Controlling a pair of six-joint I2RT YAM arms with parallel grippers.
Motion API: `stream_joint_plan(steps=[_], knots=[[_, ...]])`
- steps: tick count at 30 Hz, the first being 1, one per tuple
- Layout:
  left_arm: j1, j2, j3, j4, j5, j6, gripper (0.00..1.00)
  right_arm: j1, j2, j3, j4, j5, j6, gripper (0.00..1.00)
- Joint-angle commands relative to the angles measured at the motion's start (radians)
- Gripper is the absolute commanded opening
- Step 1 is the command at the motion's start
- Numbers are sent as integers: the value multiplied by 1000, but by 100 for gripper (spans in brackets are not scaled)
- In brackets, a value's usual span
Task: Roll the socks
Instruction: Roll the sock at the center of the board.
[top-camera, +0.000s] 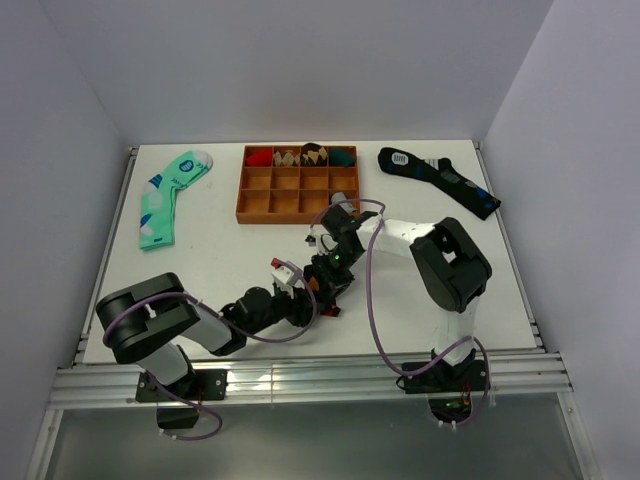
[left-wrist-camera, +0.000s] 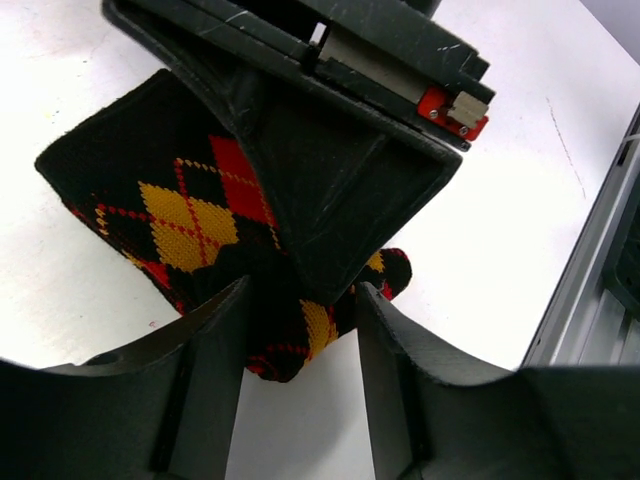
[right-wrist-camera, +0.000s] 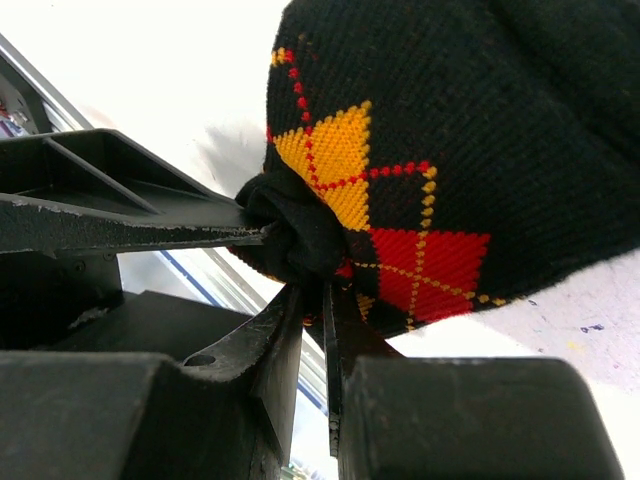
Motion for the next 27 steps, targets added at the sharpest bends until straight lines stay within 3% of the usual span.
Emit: stream_joint_plan(steps=[1,5,9,14,27], knots=[[3,-2,-26,-33,-22,-18,51,-21,-33,19,13,49,-3,19],[2,-14,-23,-61,-44,-17,49,-27,-45,-1,40,41,8,19],[2,-23,-24,-75,-61,-14,58,-32,-59,-4,44,35,8,19],[2,-20,-17,-95,-67,-5,60,-35,-49,24,33,32,9,19],[-4,20,11,-119,-79,6,59,-38,7,70,40,13,20,18]])
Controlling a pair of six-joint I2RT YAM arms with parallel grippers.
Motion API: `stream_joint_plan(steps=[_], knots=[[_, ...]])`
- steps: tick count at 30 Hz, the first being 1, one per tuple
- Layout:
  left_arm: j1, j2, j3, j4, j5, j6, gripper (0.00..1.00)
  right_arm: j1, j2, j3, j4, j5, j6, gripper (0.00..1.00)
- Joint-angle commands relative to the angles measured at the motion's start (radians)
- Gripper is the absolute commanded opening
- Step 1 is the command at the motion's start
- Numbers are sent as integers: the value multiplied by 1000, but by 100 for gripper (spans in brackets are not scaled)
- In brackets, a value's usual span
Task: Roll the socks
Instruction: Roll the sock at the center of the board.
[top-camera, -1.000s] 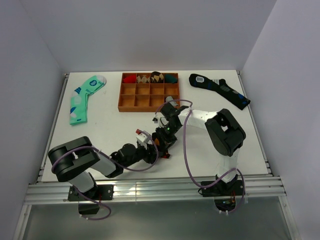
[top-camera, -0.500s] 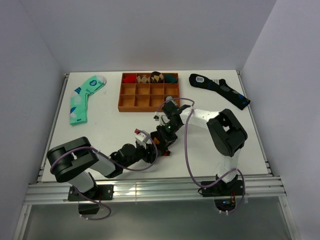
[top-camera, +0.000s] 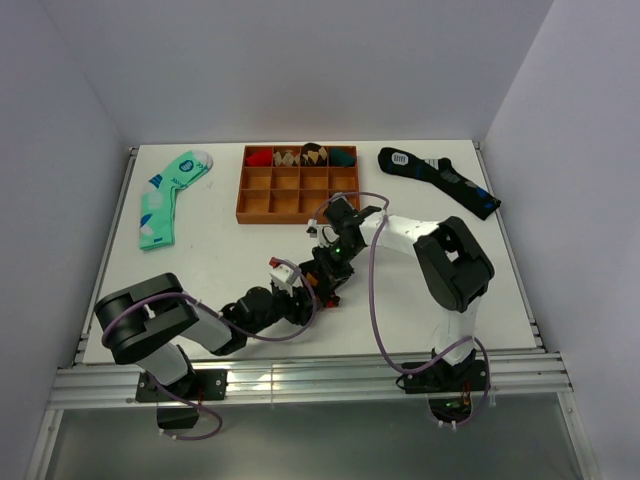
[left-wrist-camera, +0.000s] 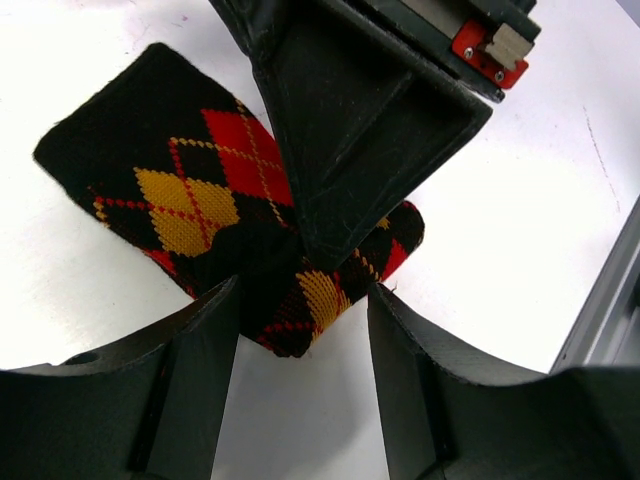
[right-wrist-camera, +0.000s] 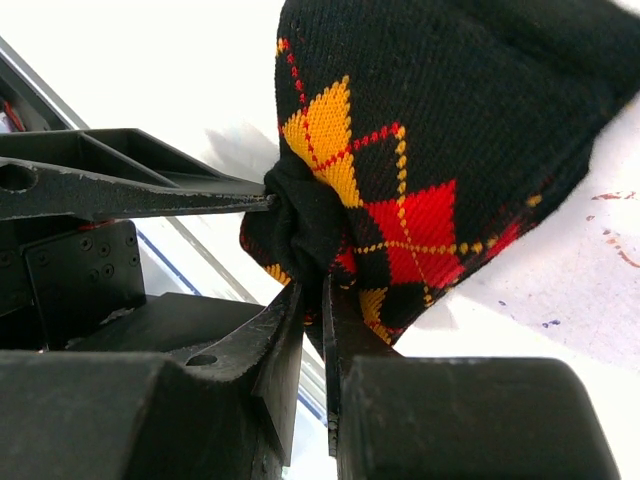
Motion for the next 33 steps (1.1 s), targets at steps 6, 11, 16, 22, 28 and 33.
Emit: stream_joint_plan(steps=[6,11,16,22,28,33], knots=[[-9,36,14,-86,-20,17,60,-13,25,44,35,8,15,18],[-24,57,45,-119,-35,28,60,-16,36,57,33,9,16,18],[-44,85,60,-137,-57,29,60,-24,39,61,38,11,18,17],[-53,83,69,-160,-73,37,60,-38,53,64,41,6,13,17],[-76,105,94,-202,-104,32,60,-52,68,78,52,8,25,17],[-89,116,89,-200,-120,25,59,-66,62,92,50,32,33,17]])
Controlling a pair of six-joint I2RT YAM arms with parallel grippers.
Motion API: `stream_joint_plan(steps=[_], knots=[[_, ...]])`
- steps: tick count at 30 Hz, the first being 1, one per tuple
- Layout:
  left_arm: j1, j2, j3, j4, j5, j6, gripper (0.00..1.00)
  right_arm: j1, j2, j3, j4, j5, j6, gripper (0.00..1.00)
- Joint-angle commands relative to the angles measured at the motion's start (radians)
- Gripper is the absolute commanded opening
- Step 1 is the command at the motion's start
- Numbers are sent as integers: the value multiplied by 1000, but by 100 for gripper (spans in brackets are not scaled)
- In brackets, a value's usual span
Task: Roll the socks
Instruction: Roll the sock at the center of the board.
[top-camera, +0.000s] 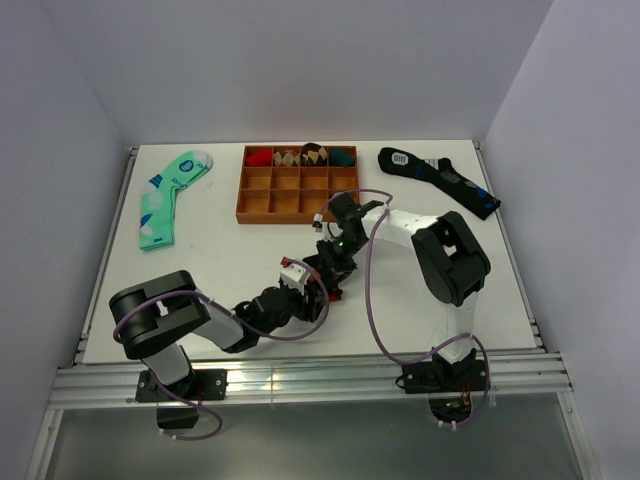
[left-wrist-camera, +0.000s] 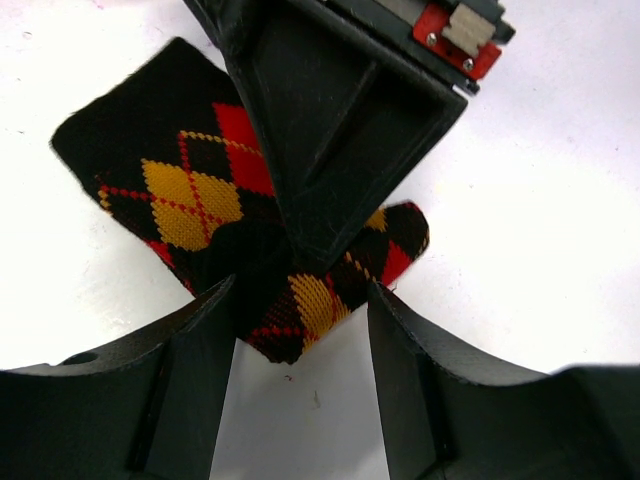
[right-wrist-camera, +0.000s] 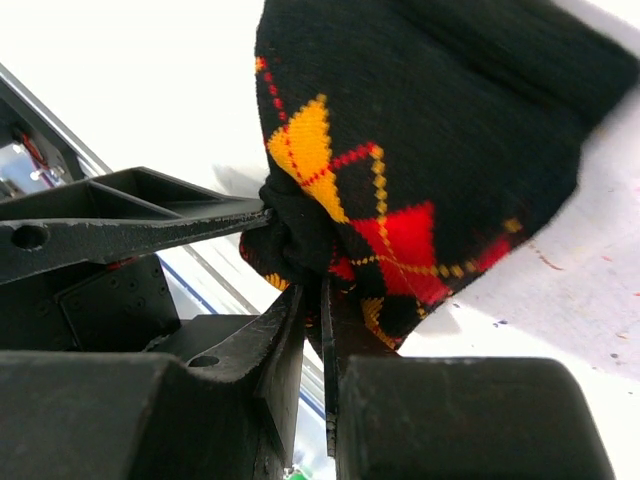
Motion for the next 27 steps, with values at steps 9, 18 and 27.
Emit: stream_joint_plan(steps=[9,18,27], knots=[[-32,56,22,-186,18,-1,59,-32,7,50,78,48,10,17],[-49,85,53,-242,-49,6,58,-40,13,62,86,30,16,17],[-89,160,125,-342,-146,6,53,-37,-7,68,80,25,14,17]])
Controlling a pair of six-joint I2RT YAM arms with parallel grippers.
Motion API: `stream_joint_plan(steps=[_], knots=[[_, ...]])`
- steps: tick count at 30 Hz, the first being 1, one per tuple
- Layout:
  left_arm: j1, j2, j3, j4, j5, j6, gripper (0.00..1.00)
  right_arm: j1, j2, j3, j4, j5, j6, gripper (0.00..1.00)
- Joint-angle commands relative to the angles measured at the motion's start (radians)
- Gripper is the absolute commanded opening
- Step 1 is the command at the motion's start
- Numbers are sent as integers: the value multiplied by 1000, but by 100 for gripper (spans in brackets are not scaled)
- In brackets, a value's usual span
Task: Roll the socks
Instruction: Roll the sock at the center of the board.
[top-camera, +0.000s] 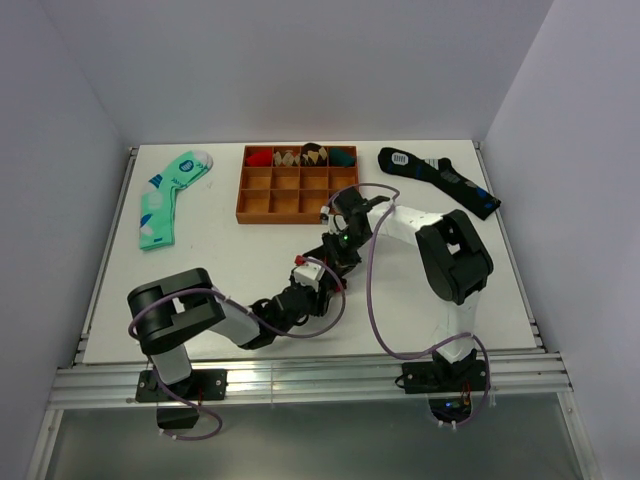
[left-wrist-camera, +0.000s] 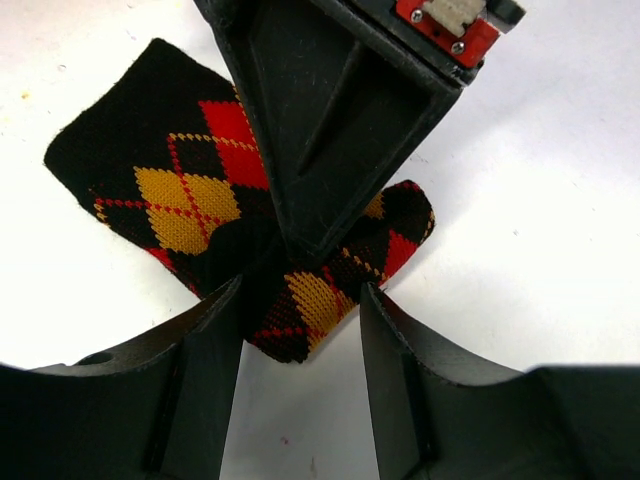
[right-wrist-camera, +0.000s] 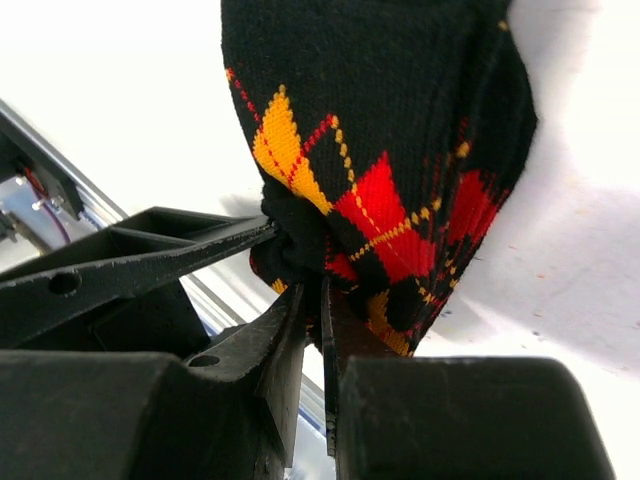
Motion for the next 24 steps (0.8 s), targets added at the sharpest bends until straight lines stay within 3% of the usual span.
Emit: stream_joint_plan(steps=[1,6,17,19,24], knots=[[-36,89,7,-256,25,-18,53,1,-7,47,78,-7,8,17],[-48,104,27,-282,8,-20,49,0,4,53,84,-18,9,18],[-51,112,47,-318,45,-20,21,0,-8,39,101,-24,12,19],[-51,100,44,-325,57,-25,12,1,-27,32,110,-12,18,21],[-42,74,50,-371,152,-54,4,-8,-90,0,159,-5,40,25]])
